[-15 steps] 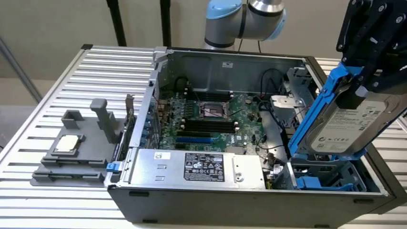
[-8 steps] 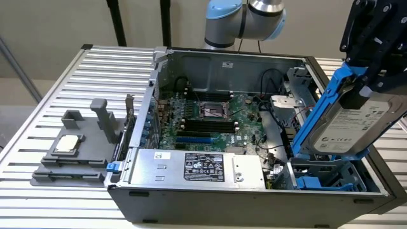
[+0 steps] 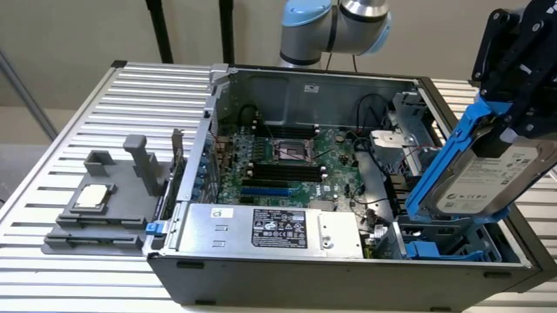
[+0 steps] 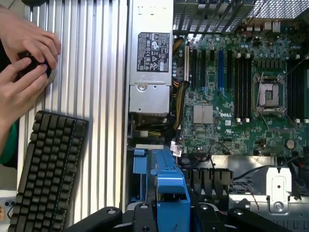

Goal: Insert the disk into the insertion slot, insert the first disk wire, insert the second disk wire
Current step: 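Insert the disk into the insertion slot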

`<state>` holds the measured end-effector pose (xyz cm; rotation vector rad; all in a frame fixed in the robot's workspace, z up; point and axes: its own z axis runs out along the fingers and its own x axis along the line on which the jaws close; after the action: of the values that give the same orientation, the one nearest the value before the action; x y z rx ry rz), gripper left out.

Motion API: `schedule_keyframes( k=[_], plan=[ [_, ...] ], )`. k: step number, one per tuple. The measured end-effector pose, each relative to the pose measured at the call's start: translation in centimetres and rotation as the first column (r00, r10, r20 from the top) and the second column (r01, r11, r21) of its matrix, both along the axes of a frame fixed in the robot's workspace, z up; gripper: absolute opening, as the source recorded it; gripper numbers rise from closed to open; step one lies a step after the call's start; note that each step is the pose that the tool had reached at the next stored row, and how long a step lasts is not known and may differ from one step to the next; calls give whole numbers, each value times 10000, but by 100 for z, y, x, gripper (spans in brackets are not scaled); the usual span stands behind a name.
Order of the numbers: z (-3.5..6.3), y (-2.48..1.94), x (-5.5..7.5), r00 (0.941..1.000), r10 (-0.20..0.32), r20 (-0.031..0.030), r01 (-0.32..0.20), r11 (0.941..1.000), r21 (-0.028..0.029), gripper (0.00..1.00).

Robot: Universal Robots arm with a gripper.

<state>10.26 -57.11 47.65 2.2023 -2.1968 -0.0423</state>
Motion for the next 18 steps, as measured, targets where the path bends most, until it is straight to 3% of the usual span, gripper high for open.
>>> schedule_keyframes(
  k=[4, 7, 10, 12, 14, 18],
  plan=[
    [-55, -40, 7, 10000, 44, 1, -44, 10000, 46, 32],
    [-90, -105, 9, 10000, 45, 1, -45, 9998, 178, 32],
    [-121, -179, 12, 10000, 45, 2, -45, 9994, 347, 32],
    [-146, -210, 12, 10000, 44, 2, -44, 9991, 413, 32],
    [-174, -226, 12, 10000, 45, 3, -45, 9989, 459, 32],
    [-198, -245, 15, 10000, 45, 2, -45, 9988, 481, 32]
  ],
)
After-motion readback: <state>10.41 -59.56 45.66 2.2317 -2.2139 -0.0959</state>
